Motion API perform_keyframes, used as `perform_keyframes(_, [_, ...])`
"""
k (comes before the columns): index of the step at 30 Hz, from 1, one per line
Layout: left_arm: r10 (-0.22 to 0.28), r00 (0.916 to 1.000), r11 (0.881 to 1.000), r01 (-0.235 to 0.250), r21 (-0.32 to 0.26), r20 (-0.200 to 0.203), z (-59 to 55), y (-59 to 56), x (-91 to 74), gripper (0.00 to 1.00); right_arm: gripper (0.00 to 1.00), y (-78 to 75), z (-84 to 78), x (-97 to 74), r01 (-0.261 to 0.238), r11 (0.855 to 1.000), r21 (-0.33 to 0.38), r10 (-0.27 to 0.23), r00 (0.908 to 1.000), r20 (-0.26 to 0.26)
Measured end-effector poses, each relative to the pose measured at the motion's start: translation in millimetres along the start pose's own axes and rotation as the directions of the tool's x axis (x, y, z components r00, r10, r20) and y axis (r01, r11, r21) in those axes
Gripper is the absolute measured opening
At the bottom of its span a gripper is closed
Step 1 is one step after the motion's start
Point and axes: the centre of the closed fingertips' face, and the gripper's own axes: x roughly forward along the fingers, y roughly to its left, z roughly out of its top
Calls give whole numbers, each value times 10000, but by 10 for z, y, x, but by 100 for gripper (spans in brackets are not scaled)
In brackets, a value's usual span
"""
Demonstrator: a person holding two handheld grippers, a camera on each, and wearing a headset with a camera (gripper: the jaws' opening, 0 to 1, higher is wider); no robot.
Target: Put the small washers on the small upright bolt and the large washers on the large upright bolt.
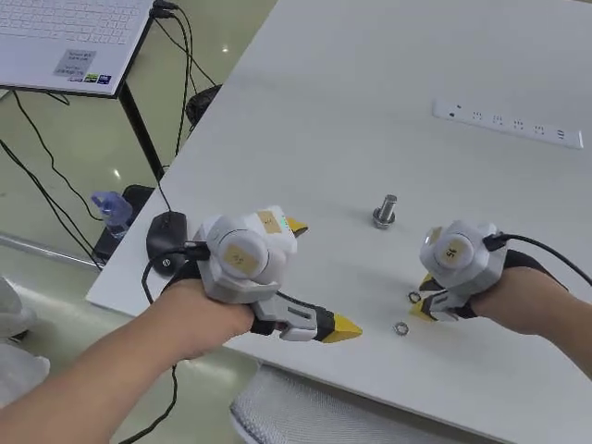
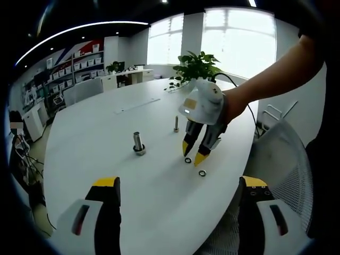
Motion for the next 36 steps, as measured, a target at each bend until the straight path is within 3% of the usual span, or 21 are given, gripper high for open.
perform_keyframes(10, [-95, 9999, 9999, 94, -113, -110, -68, -48, 22, 91, 24, 3, 14, 8, 145, 9999, -5, -145, 9999, -19])
perform_keyframes(17, [-102, 9999, 9999, 101, -93, -88, -56, -25, 27, 90, 20, 2, 33, 13, 169, 9998, -58, -169, 9998, -118])
perform_keyframes(29, [-182, 9997, 9998, 182, -8, -133, -58, -14, 39, 88, 14, -6, 56, 28, 330, 9994, -65, -335, 9936, -1078])
perform_keyframes(36, [-176, 9997, 9998, 176, 15, -152, -44, -18, 31, 87, 12, -27, 42, 4, 205, 9979, 613, -168, 9980, -605])
